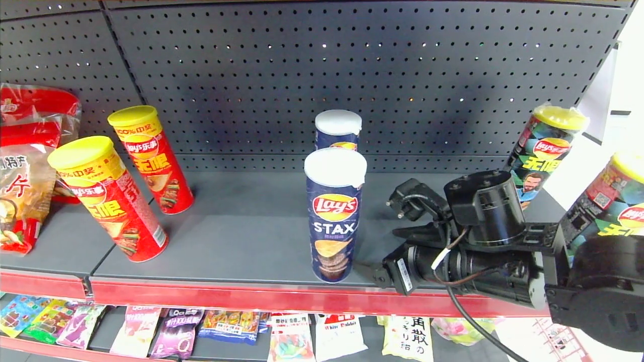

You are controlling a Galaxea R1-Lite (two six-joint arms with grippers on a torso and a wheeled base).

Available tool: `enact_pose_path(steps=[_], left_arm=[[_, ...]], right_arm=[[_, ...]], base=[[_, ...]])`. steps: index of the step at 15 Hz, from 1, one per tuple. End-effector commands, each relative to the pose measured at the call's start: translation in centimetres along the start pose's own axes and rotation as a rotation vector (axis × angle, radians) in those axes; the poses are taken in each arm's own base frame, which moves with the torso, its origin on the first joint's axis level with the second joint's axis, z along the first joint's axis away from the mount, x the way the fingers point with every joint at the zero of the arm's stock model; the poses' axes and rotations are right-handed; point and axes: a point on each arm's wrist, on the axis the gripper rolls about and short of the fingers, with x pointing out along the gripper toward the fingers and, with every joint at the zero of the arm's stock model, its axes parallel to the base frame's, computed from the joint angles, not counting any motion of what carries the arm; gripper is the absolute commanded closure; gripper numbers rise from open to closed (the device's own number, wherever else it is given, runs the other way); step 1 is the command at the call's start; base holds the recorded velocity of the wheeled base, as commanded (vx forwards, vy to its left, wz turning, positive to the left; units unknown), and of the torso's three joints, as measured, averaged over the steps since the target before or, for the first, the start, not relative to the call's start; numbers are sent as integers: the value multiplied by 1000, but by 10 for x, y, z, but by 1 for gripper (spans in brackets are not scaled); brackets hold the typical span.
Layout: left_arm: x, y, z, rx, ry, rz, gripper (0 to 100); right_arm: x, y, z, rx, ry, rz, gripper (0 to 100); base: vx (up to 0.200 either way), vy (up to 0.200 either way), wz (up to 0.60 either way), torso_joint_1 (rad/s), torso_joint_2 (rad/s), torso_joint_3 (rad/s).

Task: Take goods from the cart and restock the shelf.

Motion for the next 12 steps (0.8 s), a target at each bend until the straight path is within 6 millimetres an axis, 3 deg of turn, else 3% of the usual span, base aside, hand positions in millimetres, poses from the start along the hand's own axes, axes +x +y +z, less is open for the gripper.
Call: enact_pose_path(steps=[1,6,9,11,12], left_arm=[[0,0,0,0,0,1,0],[0,0,0,0,0,1,0],[0,0,0,0,-1,1,0],[0,0,0,0,-1,1,0],[0,0,0,0,-1,1,0]], right_arm=[[1,1,3,-2,-8,4,0],[0,3,5,-4,-16,4,0],[-13,1,4,4,-34,-18,0],[-61,-3,17,36,-162,-37,0],[-86,-1,12,37,-205,-38,0]], base=[[0,0,0,0,0,0],[0,0,0,0,0,0],[0,0,0,0,0,0],[0,0,0,0,0,0],[0,0,0,0,0,0]])
